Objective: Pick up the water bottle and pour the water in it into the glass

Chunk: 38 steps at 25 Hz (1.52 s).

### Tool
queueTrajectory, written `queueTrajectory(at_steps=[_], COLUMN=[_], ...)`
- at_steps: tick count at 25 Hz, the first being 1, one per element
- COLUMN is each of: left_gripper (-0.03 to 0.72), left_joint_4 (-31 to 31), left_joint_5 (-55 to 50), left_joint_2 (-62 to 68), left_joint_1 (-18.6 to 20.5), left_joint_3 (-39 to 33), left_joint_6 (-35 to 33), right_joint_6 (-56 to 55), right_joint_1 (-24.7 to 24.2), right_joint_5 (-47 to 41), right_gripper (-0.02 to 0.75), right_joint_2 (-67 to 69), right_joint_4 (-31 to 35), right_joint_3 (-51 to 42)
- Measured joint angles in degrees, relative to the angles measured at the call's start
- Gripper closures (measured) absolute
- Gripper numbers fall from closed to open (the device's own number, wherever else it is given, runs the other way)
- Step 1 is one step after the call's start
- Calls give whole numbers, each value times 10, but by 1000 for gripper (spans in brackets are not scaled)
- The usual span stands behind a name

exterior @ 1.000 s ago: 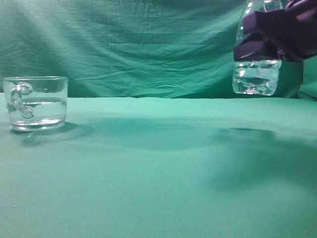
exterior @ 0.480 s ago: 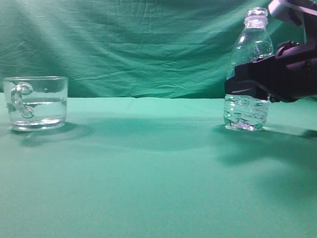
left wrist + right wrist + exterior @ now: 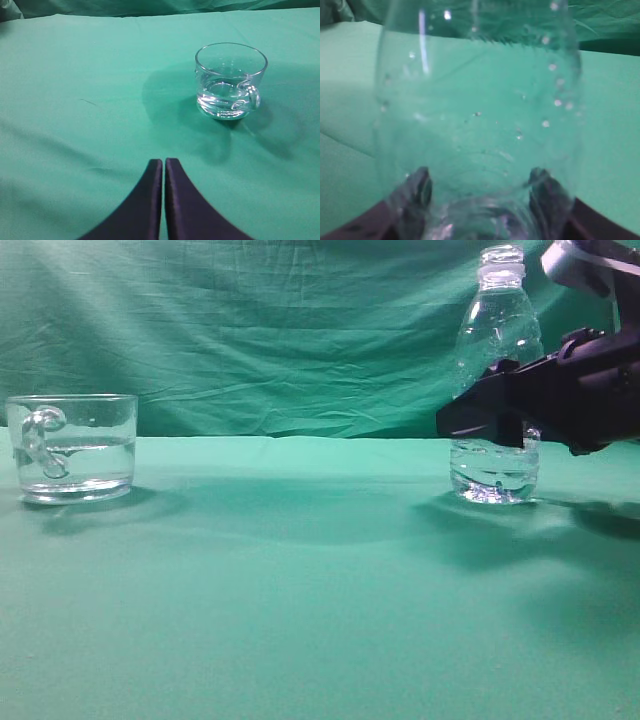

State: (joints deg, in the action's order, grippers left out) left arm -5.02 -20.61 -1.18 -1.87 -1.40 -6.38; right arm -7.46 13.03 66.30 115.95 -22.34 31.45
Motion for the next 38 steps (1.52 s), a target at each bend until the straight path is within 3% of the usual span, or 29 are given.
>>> queueTrajectory(at_steps=[3,6,7,12,18,21,26,29,38], left_gripper=[688,688,688,688,688,688,688,688,688], left_joint_4=[0,0,0,0,0,0,0,0,0], left_joint_5=[0,0,0,0,0,0,0,0,0], left_joint_2=[0,0,0,0,0,0,0,0,0], left_joint_1=[0,0,0,0,0,0,0,0,0], left_joint_3=[0,0,0,0,0,0,0,0,0], left_joint_6=[0,0,0,0,0,0,0,0,0], right_joint_6=[-14,-31,-36,-55,-94,-115,-183,-216,-227], right_joint_1=[0,-1,-1,-1,-1,-1,-1,-1,3], right_joint_5=[-7,-7,-7,-38,-159,-243,-426,-538,-756], right_gripper=[89,92,50,66,66,231,600,738,738], right_joint_2=[-21,-54,-68,-165,-319,-410,-568,-649,-839], right_joint_4=[0,0,0,0,-5,-8,-11,-11,16], right_joint_3=[-9,-11,-11,-12,-17,-17,-18,-19,-24])
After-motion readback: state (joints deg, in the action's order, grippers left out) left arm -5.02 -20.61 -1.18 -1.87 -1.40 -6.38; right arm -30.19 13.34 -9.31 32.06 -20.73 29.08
